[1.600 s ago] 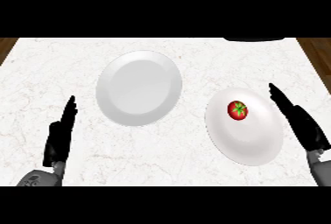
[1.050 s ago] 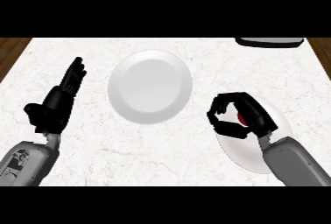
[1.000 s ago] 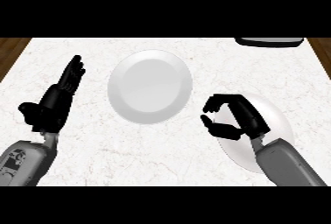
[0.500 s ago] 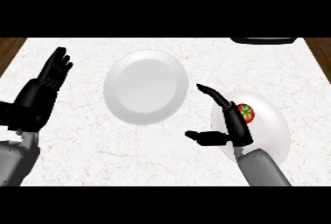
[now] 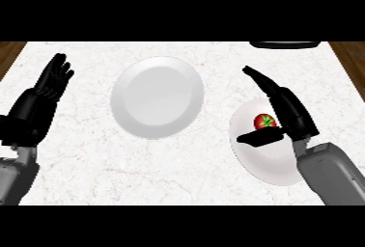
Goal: Pick the tomato from the plate and place it in the plate
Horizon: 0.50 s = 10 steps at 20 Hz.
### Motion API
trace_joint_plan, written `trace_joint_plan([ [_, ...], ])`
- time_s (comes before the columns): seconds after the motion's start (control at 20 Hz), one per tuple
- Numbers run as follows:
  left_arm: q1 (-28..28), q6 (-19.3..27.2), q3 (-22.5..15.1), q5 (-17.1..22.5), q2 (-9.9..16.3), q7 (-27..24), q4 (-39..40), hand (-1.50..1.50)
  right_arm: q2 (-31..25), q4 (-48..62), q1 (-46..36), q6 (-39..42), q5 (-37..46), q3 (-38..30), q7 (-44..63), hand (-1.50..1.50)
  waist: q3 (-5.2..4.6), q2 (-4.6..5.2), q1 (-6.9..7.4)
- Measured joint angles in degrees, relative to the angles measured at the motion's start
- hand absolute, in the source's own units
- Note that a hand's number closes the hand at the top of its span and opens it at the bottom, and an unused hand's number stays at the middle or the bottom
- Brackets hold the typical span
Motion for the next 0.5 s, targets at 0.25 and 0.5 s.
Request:
trace_joint_plan([
  [0.25, -0.19, -0.16, -0.15, -0.27, -0.31, 0.47, -0.28, 0.00, -6.42, -2.45, -4.61, 12.59, 1.89, 2.97, 15.62, -1.50, -0.05, -0.04, 0.08],
  [0.5, -0.31, -0.49, 0.02, -0.29, -0.33, 1.84, -1.84, 0.00, -8.26, -3.21, -8.34, 25.59, -0.95, 4.97, 28.07, -1.50, 0.04, 0.14, 0.58],
])
